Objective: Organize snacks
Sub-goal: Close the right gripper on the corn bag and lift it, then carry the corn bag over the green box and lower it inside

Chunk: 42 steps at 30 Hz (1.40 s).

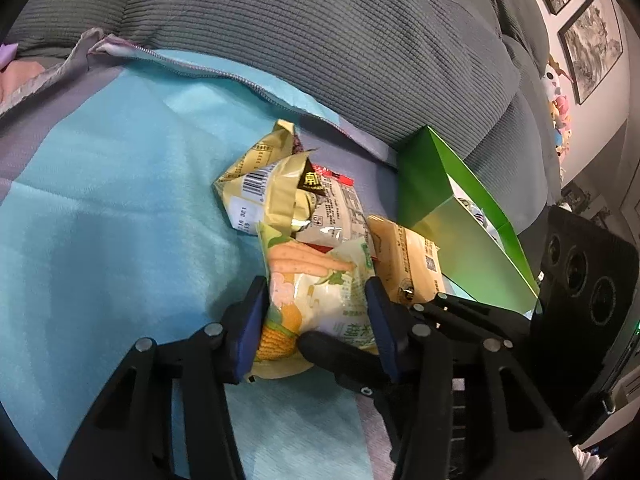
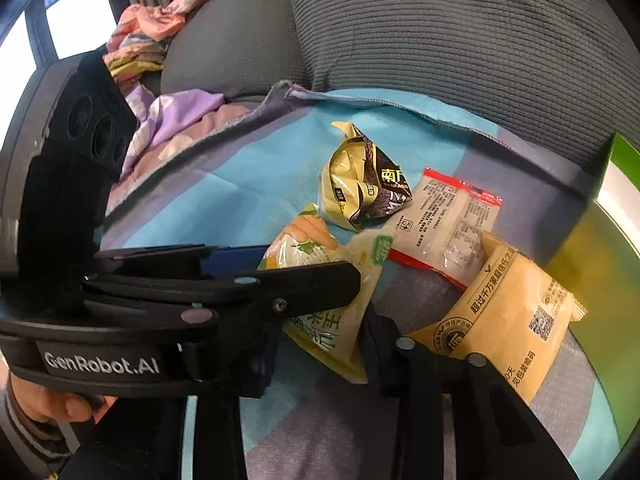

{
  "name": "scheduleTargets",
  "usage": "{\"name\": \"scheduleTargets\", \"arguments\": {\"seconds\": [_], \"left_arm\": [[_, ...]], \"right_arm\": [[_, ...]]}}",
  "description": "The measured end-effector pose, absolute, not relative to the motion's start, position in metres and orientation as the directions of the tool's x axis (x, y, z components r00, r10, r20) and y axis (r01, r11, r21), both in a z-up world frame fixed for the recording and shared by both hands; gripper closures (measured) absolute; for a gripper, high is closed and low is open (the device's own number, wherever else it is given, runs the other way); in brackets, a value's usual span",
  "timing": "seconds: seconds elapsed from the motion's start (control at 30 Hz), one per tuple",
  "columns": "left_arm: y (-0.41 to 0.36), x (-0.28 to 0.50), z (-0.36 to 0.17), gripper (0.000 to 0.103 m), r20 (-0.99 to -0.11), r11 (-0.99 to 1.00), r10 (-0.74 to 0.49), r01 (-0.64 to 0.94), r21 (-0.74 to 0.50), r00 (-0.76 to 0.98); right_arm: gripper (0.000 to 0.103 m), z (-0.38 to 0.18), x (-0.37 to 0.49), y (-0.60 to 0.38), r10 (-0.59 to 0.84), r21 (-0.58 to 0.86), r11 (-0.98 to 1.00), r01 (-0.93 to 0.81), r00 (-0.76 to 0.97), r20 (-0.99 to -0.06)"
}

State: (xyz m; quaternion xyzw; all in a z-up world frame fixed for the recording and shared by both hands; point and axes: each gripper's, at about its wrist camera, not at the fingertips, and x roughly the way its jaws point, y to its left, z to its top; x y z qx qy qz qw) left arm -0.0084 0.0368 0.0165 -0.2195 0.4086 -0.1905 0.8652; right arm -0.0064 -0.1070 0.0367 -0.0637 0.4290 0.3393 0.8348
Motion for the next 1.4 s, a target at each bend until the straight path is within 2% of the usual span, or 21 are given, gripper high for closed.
{"name": "scheduleTargets", "arguments": {"seconds": [0.6,1.0,1.4], "left_arm": [[0.004,-0.048,0.053,0.054,-0.629,0.868,-0.472,0.201,-0.454,0.618],[-0.051,-0.078,0.09,0.054,-0.621,0.879,-0.472,0.283,-0.382,0.626],[-0.103,-0.082,0.102,0.053,-0.627,0.869,-0.494,0.353,-0.346,0.602]], "right_arm": [[0.068,0.067,-0.052,-0.139,0.563,0.236,0.766,-0.599,0.446,-0.696],[0.068,0.099,-0.092,-0.196,0.582,0.263,0.787,-0.559,0.528,-0.618],[0.068,0.11,-0.11,-0.247,0.556,0.27,0.82,-0.506,0.589,-0.586]]}}
